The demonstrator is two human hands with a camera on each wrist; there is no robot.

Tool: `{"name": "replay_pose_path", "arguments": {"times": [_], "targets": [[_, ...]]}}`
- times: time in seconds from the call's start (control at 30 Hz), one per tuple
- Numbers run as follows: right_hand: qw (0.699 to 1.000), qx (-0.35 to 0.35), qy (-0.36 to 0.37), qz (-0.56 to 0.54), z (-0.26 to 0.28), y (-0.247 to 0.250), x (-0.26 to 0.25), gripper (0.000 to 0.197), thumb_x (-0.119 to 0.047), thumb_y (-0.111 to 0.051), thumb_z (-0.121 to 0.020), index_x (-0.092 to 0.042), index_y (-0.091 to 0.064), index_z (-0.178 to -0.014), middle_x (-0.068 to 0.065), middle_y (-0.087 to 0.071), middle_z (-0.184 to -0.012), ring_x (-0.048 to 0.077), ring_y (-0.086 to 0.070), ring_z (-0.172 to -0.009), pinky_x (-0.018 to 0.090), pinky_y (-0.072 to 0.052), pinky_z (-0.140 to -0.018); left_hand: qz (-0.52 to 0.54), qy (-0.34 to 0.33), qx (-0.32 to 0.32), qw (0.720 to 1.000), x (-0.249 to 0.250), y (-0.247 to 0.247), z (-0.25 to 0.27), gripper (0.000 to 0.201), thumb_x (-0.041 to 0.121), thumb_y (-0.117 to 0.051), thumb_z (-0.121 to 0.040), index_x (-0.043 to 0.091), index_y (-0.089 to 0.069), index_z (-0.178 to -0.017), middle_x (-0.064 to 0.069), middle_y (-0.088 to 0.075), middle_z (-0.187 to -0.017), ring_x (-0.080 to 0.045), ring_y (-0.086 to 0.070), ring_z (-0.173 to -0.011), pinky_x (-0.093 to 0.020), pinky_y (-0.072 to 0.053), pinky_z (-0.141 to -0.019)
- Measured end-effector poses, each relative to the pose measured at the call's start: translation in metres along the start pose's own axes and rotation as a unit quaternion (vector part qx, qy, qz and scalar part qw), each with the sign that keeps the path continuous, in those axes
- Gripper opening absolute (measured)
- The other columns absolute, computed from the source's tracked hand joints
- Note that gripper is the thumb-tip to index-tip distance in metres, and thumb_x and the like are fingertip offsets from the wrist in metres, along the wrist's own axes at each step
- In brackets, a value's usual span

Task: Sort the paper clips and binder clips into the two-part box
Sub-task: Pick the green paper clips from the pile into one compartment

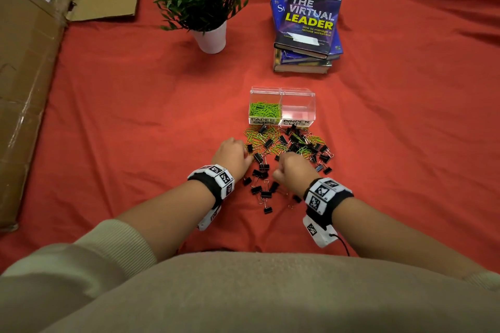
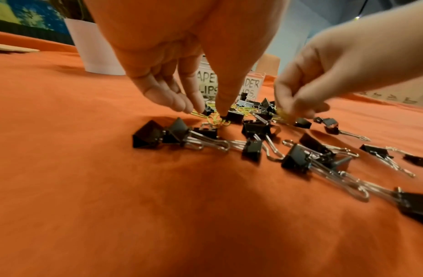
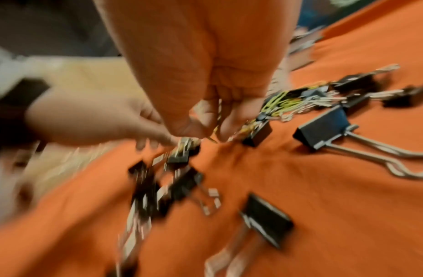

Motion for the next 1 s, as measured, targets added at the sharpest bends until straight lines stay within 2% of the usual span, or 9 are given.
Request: {"name": "replay_pose_path", "arguments": {"times": [0.13,0.2,0.3,0.37,0.47,0.6,0.77,0.93,1.0], "targets": [[0.965,0.065,-0.055,-0.247,-0.006,0.029,0.022,0.005,-0.01,-0.06,-0.079,-0.013,-0.056,-0.079,0.006,-0.064,-0.072,0.018,-0.057,-0.062,0.035,-0.053,-0.063,-0.02,0.007,-0.009,1.0,0.005,-0.008,-0.002,0.032,0.035,-0.061,-0.088,0.007,-0.06,-0.103,-0.01,-0.056,-0.106,-0.028,-0.053,-0.105,-0.04,-0.047,-0.089],[0.938,0.052,-0.08,-0.332,-0.011,0.036,0.029,0.012,-0.007,-0.051,-0.085,-0.014,-0.061,-0.087,0.005,-0.063,-0.069,0.019,-0.057,-0.06,0.036,-0.052,-0.061,-0.029,0.004,-0.012,1.0,0.007,-0.011,-0.003,0.033,0.034,-0.061,-0.088,0.006,-0.059,-0.105,-0.01,-0.057,-0.108,-0.028,-0.054,-0.107,-0.04,-0.048,-0.09],[0.908,0.019,-0.107,-0.405,-0.019,0.039,0.032,0.025,-0.008,-0.039,-0.092,-0.013,-0.062,-0.081,0.005,-0.055,-0.065,0.015,-0.051,-0.054,0.029,-0.046,-0.056,-0.037,-0.002,-0.016,0.999,0.009,-0.012,-0.004,0.031,0.033,-0.059,-0.089,0.007,-0.059,-0.106,-0.01,-0.056,-0.11,-0.028,-0.054,-0.107,-0.04,-0.049,-0.09],[0.934,0.017,-0.09,-0.345,-0.024,0.039,0.026,0.018,-0.015,-0.044,-0.091,-0.009,-0.058,-0.081,0.004,-0.056,-0.069,0.015,-0.052,-0.057,0.029,-0.047,-0.057,-0.045,-0.009,-0.022,0.999,0.011,-0.012,-0.004,0.027,0.028,-0.058,-0.09,0.007,-0.06,-0.106,-0.01,-0.056,-0.109,-0.029,-0.055,-0.106,-0.04,-0.048,-0.088],[0.992,0.015,-0.016,-0.122,-0.029,0.03,0.01,0.017,-0.018,-0.049,-0.09,-0.005,-0.058,-0.083,0.006,-0.062,-0.078,0.02,-0.058,-0.066,0.032,-0.05,-0.059,-0.056,-0.022,-0.025,0.998,0.017,-0.01,-0.004,0.021,0.016,-0.055,-0.088,0.007,-0.06,-0.107,-0.011,-0.057,-0.107,-0.031,-0.057,-0.102,-0.039,-0.047,-0.084],[0.998,-0.015,0.037,0.048,-0.025,0.012,0.004,0.011,-0.013,-0.047,-0.091,-0.009,-0.051,-0.082,0.005,-0.051,-0.085,0.024,-0.053,-0.073,0.032,-0.042,-0.063,-0.096,-0.052,-0.047,0.993,0.023,-0.01,-0.002,0.025,0.008,-0.051,-0.087,0.002,-0.056,-0.111,-0.015,-0.056,-0.11,-0.034,-0.056,-0.103,-0.041,-0.047,-0.082],[0.993,-0.088,0.007,0.076,-0.01,-0.001,0.018,0.018,-0.015,-0.048,-0.09,-0.004,-0.053,-0.075,0.012,-0.056,-0.076,0.025,-0.055,-0.068,0.031,-0.045,-0.059,-0.121,-0.069,-0.071,0.988,0.025,-0.017,-0.006,0.038,0.009,-0.055,-0.087,0.0,-0.051,-0.123,-0.016,-0.052,-0.119,-0.034,-0.052,-0.111,-0.043,-0.048,-0.088],[0.998,0.002,-0.011,-0.065,-0.021,0.029,0.014,0.023,-0.011,-0.038,-0.095,-0.002,-0.059,-0.098,0.004,-0.061,-0.083,0.012,-0.049,-0.057,0.022,-0.035,-0.05,-0.173,-0.09,-0.056,0.979,0.03,-0.022,-0.003,0.034,-0.001,-0.054,-0.084,-0.001,-0.047,-0.118,-0.018,-0.05,-0.117,-0.035,-0.052,-0.109,-0.043,-0.049,-0.086],[0.998,0.024,0.011,-0.051,-0.028,0.035,0.004,0.02,-0.01,-0.041,-0.093,-0.004,-0.058,-0.1,0.007,-0.064,-0.089,0.018,-0.053,-0.067,0.025,-0.039,-0.059,-0.182,-0.098,-0.052,0.977,0.032,-0.021,-0.003,0.034,-0.005,-0.049,-0.085,0.0,-0.045,-0.118,-0.018,-0.051,-0.117,-0.035,-0.052,-0.109,-0.043,-0.048,-0.086]]}}
Point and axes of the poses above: each hand's wrist, its own z-axis away from the middle knuckle, its own y-axis out of the back of the hand, x = y × z, the point moved 7 cm from there along -z, towards the middle knuckle
